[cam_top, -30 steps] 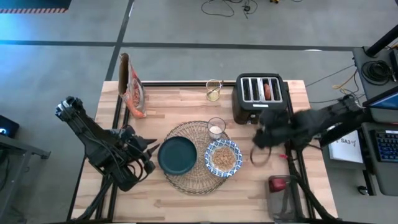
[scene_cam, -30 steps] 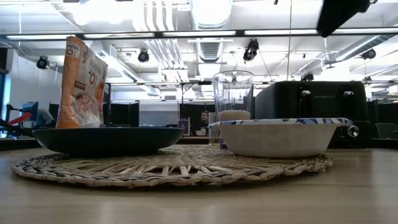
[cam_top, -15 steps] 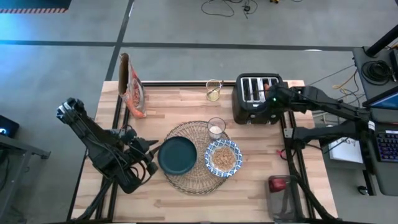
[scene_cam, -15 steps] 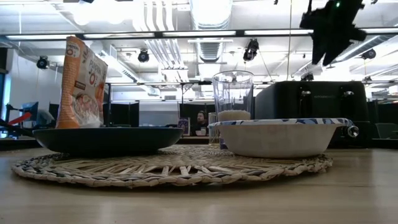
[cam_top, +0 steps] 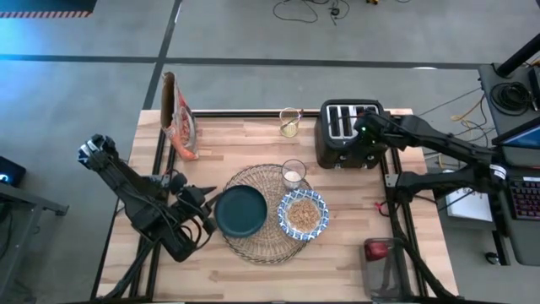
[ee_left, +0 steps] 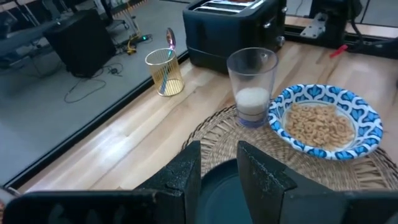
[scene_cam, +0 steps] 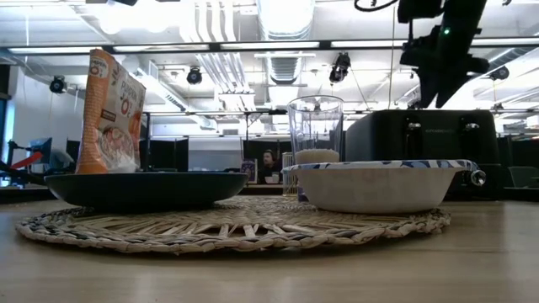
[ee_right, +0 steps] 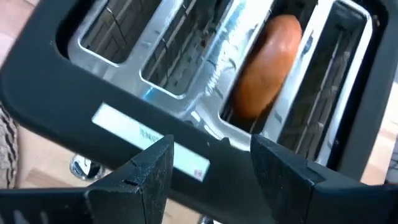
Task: Arrange a breakfast setting
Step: Put the toasted bagel on the green plate
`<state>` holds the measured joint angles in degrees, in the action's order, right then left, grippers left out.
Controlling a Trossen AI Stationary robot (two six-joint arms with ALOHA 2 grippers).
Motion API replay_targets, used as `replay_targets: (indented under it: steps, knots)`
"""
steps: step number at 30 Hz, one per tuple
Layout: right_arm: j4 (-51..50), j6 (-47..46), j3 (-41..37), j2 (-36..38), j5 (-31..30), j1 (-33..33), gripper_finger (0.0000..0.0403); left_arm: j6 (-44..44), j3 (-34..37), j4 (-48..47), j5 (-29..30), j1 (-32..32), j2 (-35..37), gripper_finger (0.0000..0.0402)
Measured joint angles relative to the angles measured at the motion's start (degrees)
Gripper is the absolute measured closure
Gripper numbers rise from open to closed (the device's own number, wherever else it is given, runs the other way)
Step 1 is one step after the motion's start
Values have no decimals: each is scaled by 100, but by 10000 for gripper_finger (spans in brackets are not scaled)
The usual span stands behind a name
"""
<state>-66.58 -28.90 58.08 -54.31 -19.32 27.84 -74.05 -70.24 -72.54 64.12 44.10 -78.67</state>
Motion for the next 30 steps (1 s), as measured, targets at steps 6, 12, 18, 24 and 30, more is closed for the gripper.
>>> replay_targets:
  steps: [6,12,18,24,30]
  knots:
    - [617,491,71,-333,-17,458,200,3,20,-134,4,-157,0,314]
    - [1071,991,66,-859,-21,1105,200,6,-2,-401,113,-184,0,314]
    - [1199,1234,84,-1048,72,1402,214,5,-50,-495,68,-184,0,314]
    - [1124,1240,55,-655,150,1418,228,5,-214,-496,-7,-184,2,314]
    - [1156,1185,55,-416,128,1505,228,65,-294,-508,204,-184,2,314]
